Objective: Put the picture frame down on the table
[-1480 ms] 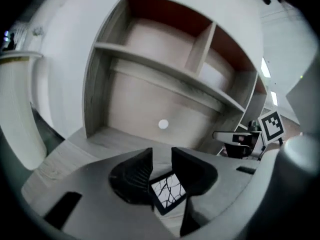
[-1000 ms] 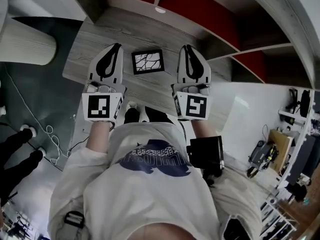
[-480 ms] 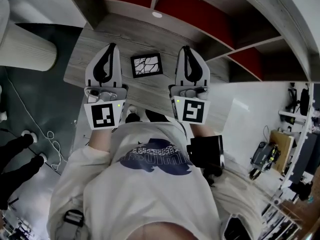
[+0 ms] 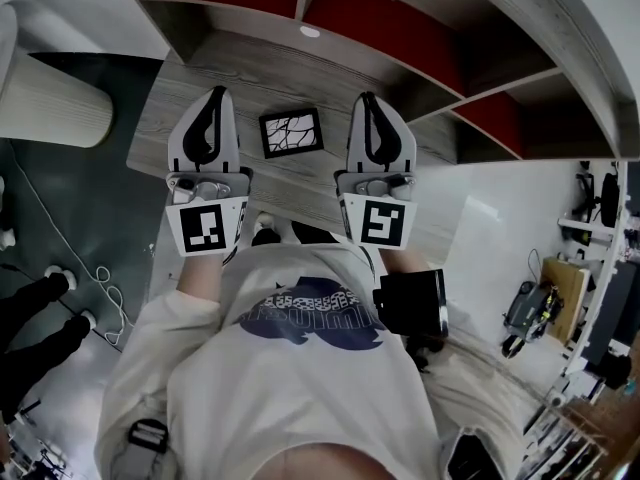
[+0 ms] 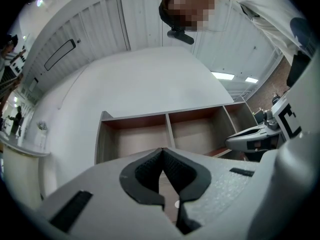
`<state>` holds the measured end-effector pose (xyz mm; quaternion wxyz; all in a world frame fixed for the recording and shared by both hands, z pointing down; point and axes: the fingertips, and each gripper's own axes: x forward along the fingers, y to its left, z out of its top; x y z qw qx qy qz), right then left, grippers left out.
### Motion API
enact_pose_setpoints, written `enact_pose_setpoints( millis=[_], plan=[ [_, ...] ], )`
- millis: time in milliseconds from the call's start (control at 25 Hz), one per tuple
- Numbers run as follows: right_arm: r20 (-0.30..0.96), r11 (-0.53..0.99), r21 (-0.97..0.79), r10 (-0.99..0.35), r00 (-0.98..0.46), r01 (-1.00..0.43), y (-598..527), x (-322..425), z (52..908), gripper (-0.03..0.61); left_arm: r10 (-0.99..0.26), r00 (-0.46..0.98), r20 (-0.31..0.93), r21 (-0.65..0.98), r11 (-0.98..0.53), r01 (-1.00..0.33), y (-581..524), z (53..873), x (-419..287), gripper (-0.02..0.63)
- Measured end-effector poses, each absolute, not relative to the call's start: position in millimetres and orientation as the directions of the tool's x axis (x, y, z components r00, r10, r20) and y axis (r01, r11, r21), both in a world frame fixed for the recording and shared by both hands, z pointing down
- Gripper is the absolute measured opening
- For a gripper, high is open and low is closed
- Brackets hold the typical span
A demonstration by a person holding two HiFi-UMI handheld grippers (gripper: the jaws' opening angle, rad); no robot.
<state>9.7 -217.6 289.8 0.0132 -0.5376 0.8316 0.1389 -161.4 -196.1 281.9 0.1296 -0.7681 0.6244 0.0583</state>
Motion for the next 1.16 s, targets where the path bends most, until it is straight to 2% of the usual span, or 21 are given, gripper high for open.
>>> enact_pose_setpoints(
  millis=[1160],
  plan=[
    [-0.154,0.344,0.260,-0.908,-0.390,-0.902,-222.4,8.9,292.0,-0.002,-0.948,0.207,-0.242,-0.119,-0.183,-0.976,-198.8,287.1,-165.0,0.008]
  ],
)
